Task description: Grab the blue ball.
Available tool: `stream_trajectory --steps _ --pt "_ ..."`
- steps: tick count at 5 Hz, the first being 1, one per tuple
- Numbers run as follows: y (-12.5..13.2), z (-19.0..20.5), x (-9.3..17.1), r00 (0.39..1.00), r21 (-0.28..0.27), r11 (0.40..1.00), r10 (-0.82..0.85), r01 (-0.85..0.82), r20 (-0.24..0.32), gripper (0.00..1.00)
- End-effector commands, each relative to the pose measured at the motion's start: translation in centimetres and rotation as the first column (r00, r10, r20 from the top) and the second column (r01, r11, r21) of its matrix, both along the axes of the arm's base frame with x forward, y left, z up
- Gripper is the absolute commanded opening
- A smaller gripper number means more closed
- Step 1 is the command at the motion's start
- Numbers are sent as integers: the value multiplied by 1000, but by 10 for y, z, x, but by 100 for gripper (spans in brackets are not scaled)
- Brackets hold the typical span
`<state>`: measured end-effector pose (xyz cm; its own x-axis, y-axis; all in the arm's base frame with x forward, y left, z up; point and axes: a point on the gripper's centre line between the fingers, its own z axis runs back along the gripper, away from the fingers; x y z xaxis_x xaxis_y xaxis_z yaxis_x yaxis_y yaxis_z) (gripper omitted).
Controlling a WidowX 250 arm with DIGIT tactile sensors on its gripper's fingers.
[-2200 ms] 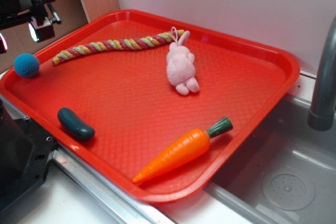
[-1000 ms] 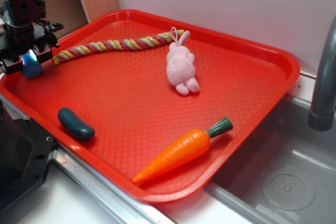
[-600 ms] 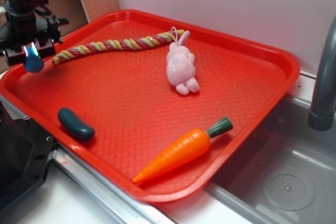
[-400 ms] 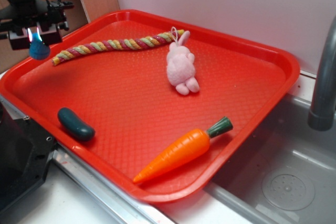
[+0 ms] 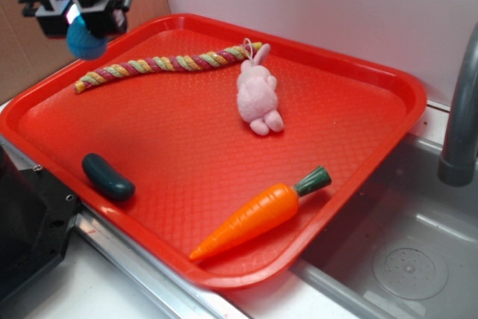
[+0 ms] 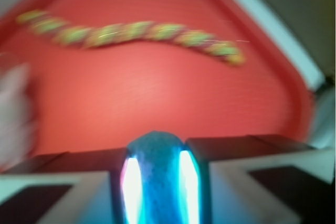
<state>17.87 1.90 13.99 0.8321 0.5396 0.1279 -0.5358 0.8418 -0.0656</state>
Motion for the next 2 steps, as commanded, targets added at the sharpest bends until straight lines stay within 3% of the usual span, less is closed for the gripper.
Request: stream_trajectory --steps 1,2 --pt "-37 52 -16 942 -68 939 -335 336 23 0" --pt "-34 52 -17 953 -71 951 -303 302 5 0"
